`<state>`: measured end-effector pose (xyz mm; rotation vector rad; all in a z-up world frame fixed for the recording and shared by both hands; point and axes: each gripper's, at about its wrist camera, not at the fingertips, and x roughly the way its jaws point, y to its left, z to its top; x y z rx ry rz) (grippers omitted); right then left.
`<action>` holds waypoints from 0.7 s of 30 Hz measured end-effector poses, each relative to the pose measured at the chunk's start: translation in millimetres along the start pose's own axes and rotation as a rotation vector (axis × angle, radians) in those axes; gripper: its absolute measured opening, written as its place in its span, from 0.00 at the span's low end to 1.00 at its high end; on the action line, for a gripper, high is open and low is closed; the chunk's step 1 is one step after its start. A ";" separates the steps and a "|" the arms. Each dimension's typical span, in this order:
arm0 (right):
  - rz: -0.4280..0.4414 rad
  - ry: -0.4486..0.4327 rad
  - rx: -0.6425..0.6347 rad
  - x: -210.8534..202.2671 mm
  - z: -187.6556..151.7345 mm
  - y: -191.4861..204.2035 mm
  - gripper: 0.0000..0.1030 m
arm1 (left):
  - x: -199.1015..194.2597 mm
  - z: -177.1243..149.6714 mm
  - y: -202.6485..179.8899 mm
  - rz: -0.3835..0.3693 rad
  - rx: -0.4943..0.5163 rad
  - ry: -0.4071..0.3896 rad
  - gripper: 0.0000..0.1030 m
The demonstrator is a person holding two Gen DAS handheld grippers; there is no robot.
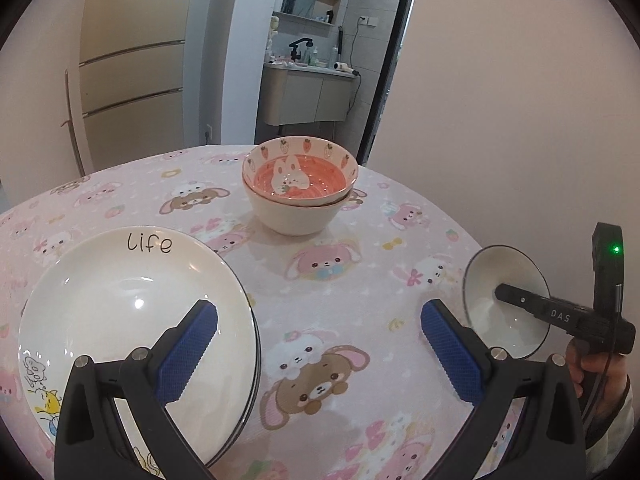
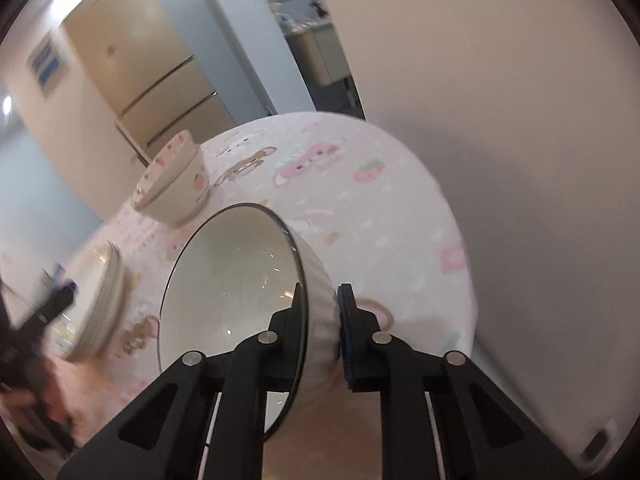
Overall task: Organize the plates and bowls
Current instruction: 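Move both grippers to the white bowl and close the right gripper on its rim, then close the left gripper on the white bowl rim while the right gripper holds it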
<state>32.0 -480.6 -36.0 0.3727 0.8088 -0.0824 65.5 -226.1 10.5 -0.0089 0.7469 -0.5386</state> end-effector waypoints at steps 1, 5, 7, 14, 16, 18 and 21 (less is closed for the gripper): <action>-0.007 -0.010 -0.023 -1.7 1.2 5.9 0.13 | -0.2 -0.1 -1.6 -0.007 0.003 -0.001 1.00; -0.032 -0.052 -0.126 -6.8 4.6 33.2 0.14 | -0.6 0.5 -6.4 -0.044 0.007 -0.005 1.00; -0.047 -0.072 -0.203 -7.1 3.5 50.2 0.16 | 0.1 2.3 -8.7 -0.093 -0.004 -0.010 1.00; 0.012 -0.059 -0.293 -4.6 -3.7 77.6 0.16 | 11.7 4.7 -15.9 -0.198 -0.018 0.006 1.00; 0.033 -0.051 -0.288 -3.2 -3.8 81.3 0.16 | 15.6 1.9 -13.9 -0.207 -0.033 0.027 1.00; 0.042 -0.051 -0.281 -3.1 -4.4 82.9 0.16 | 17.2 -0.9 -10.5 -0.208 -0.045 0.039 1.00; 0.050 -0.057 -0.295 -3.4 -7.6 88.9 0.16 | 20.0 -4.4 -6.4 -0.203 -0.045 0.065 1.00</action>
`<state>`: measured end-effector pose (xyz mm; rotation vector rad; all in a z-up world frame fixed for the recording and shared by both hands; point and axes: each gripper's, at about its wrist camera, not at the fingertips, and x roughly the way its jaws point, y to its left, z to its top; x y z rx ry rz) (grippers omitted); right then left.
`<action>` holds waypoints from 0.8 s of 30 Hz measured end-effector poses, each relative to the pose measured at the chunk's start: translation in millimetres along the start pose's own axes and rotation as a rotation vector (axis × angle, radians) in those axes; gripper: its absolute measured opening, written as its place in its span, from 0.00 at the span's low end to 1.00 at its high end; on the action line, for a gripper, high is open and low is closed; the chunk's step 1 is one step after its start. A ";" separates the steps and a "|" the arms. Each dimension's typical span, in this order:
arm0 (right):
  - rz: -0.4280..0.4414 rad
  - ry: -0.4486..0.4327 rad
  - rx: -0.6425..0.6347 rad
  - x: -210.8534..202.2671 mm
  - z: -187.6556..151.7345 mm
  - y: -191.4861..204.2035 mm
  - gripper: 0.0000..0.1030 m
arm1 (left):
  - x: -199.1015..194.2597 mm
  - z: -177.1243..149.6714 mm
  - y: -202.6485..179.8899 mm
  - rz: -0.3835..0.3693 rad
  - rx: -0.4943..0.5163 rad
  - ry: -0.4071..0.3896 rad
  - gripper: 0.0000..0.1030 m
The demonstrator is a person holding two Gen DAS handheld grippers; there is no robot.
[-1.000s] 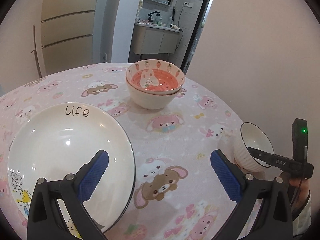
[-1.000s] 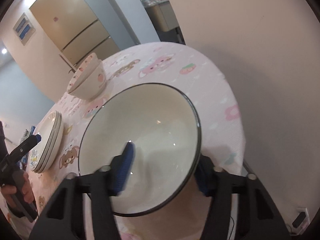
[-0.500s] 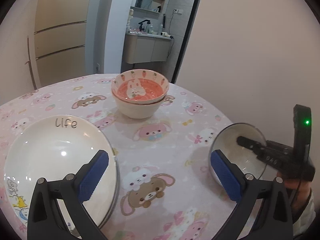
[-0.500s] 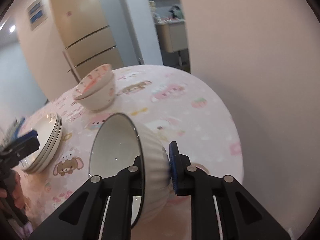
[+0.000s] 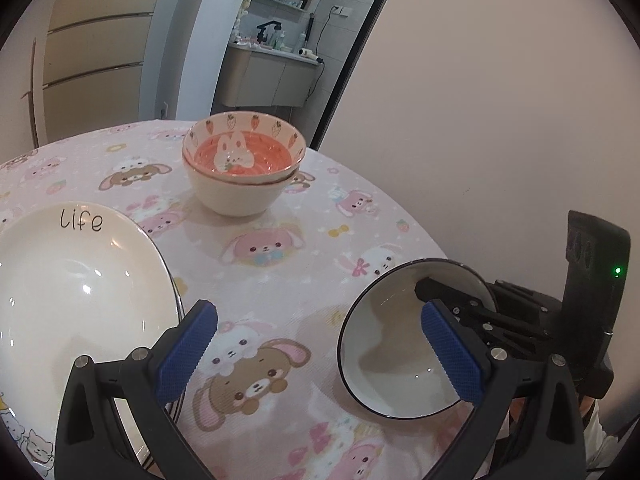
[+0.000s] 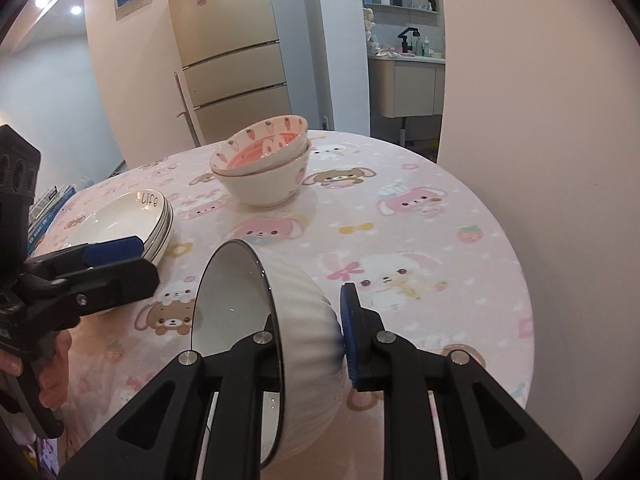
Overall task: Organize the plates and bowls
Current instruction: 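Close the left gripper on the white bowl rim while the right gripper holds it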
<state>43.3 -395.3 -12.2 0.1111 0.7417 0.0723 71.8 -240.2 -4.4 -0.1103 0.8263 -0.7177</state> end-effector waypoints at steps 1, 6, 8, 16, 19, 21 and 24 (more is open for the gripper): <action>0.008 -0.002 -0.003 0.3 0.1 1.5 0.16 | 2.7 -0.7 0.9 -0.010 0.004 0.022 1.00; 0.093 0.010 0.013 2.0 -0.8 4.2 0.17 | 9.3 -3.7 4.2 -0.053 0.008 0.069 1.00; 0.119 0.025 0.045 3.3 -1.7 1.0 0.17 | 9.8 -5.2 1.5 -0.037 0.029 0.061 0.99; 0.083 0.020 -0.010 -0.5 -4.5 8.3 0.17 | 12.3 -4.2 5.5 -0.026 -0.016 0.048 0.72; 0.060 0.019 -0.037 -2.9 -5.9 11.9 0.17 | 14.9 -5.3 4.4 -0.011 0.003 0.054 0.62; 0.052 0.014 -0.061 -4.9 -7.0 15.7 0.18 | 13.1 -6.3 -0.4 -0.014 0.033 0.054 0.48; 0.046 0.004 -0.099 -6.7 -8.1 20.6 0.17 | 10.4 -5.2 -8.6 -0.052 0.065 0.052 0.42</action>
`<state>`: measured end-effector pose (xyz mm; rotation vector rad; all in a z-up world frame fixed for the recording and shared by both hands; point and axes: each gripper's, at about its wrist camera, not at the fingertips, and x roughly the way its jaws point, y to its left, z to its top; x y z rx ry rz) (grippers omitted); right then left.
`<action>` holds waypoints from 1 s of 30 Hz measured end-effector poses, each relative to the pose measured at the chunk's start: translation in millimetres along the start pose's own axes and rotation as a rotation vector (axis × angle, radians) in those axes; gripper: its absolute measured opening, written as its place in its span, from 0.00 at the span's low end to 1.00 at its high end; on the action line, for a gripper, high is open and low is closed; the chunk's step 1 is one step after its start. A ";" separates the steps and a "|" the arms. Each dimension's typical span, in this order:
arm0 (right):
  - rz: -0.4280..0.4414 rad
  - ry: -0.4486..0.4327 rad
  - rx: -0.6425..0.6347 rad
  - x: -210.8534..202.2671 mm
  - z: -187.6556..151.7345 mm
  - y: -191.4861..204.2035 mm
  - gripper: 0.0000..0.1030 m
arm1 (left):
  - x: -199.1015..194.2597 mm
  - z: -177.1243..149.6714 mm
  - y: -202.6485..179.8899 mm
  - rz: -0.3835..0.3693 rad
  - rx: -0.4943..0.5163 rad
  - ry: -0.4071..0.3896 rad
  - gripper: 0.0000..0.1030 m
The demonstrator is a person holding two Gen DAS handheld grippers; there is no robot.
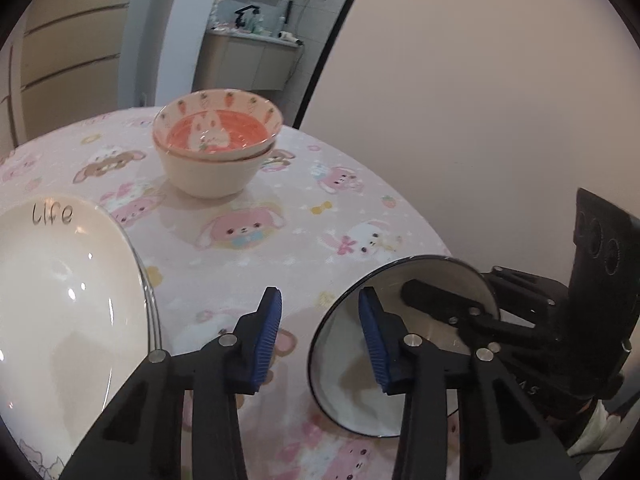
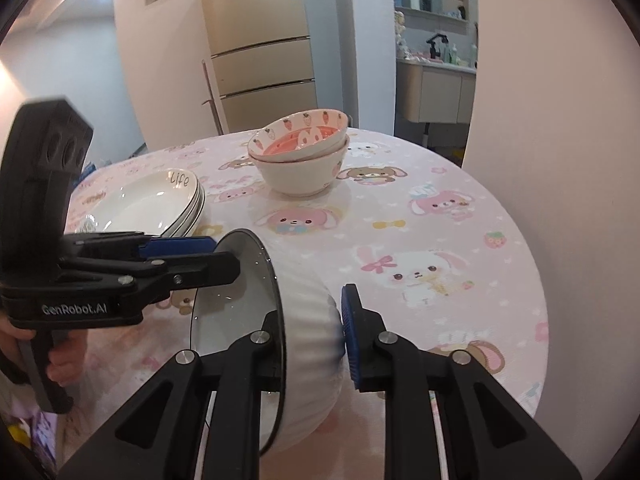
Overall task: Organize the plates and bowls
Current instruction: 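Close the left gripper on the white bowl rim while the right gripper holds it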
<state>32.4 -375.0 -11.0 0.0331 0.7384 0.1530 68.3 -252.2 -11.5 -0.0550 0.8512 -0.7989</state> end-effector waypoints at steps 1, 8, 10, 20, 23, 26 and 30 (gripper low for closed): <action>0.003 -0.001 -0.003 -0.2 -0.2 0.3 0.17 | -0.4 1.1 -4.0 0.010 0.032 -0.005 0.42; 0.004 -0.012 -0.032 -4.2 -5.6 -0.1 0.17 | 12.3 0.7 -8.1 -0.054 0.043 0.059 0.28; -0.001 -0.017 -0.030 -5.4 -6.4 -0.7 0.17 | 17.4 -1.1 -7.8 -0.057 0.035 0.070 0.23; -0.073 0.049 0.006 -9.6 -11.2 -8.2 0.28 | 28.4 -8.4 -0.5 0.015 0.009 0.097 0.12; -0.049 0.047 0.108 -17.8 -17.8 -17.8 0.28 | 26.8 -8.3 3.4 -0.011 -0.019 0.095 0.12; -0.055 0.041 0.127 -20.6 -21.9 -17.8 0.23 | 24.7 -7.6 -2.1 -0.005 0.009 0.093 0.12; -0.121 0.034 0.089 -18.1 -24.3 -10.7 0.17 | 23.0 -7.8 -7.3 -0.025 0.033 0.108 0.15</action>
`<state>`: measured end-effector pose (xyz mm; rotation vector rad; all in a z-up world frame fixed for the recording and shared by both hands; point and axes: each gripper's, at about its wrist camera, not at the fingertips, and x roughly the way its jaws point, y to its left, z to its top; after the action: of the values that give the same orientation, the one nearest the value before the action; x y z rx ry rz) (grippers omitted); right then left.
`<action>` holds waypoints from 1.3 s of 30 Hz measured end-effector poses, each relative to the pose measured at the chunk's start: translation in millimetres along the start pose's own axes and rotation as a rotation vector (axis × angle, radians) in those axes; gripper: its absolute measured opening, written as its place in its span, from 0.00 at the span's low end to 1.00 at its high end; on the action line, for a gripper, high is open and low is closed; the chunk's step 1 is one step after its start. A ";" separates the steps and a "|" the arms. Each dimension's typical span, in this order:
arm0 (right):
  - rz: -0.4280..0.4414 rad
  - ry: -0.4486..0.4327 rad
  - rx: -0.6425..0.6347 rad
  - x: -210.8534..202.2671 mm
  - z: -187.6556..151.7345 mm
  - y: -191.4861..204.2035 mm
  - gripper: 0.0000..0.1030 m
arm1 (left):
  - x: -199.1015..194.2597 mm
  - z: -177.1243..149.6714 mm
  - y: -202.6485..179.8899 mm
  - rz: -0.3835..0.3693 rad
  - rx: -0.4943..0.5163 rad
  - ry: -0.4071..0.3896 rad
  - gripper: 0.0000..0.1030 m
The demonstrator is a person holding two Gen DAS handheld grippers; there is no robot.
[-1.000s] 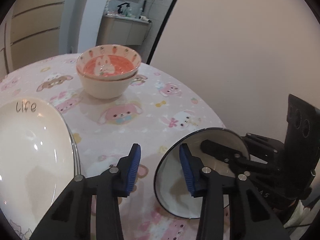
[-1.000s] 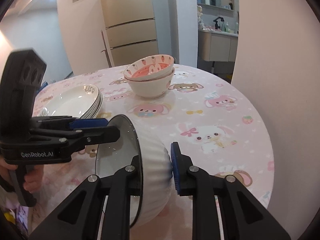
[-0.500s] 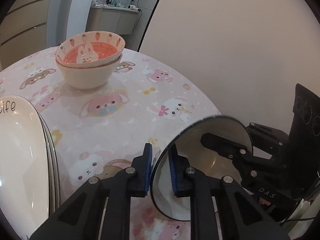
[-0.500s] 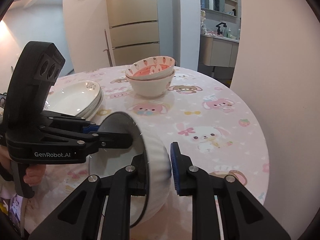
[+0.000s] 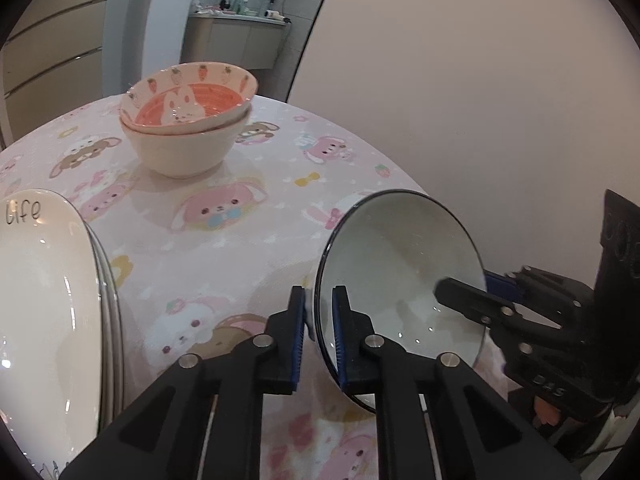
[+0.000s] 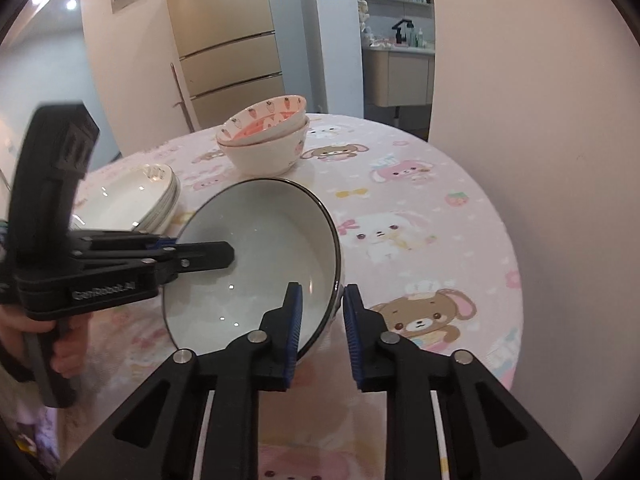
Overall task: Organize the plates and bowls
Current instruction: 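Close the left gripper on the white bowl rim while the right gripper holds it, then lift the white bowl with both grippers and carry it over the pink bowls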
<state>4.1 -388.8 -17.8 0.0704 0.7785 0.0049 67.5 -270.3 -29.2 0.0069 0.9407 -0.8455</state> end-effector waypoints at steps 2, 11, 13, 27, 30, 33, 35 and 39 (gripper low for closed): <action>-0.021 -0.005 0.002 2.3 -0.9 -0.2 0.15 | 2.1 -2.3 -0.6 -0.019 -0.007 0.017 0.19; -0.039 0.079 -0.021 20.7 -5.5 3.4 0.19 | 19.6 -7.2 -4.8 -0.053 -0.028 0.072 0.21; -0.023 0.081 -0.007 20.2 -5.1 0.0 0.18 | 19.0 -7.6 -6.2 -0.045 -0.022 0.074 0.21; 0.016 -0.017 -0.029 0.1 40.1 13.9 0.14 | -15.5 15.3 -11.4 0.063 0.047 0.032 0.21; 0.026 -0.059 -0.049 -5.2 53.6 22.9 0.14 | -26.6 19.7 -6.5 0.083 0.047 0.014 0.21; 0.027 -0.089 -0.070 -6.0 66.3 31.3 0.14 | -34.3 22.2 -1.5 0.094 0.041 0.002 0.21; 0.032 -0.102 -0.078 -5.1 74.1 35.5 0.14 | -37.8 24.8 2.7 0.096 0.029 -0.009 0.21; 0.055 -0.125 -0.072 -5.4 86.8 39.5 0.14 | -44.8 31.4 12.0 0.089 -0.003 -0.031 0.21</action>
<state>62.1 -354.9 50.2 0.0234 0.6507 0.0796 83.9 -244.7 17.8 0.0323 0.9064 -0.7600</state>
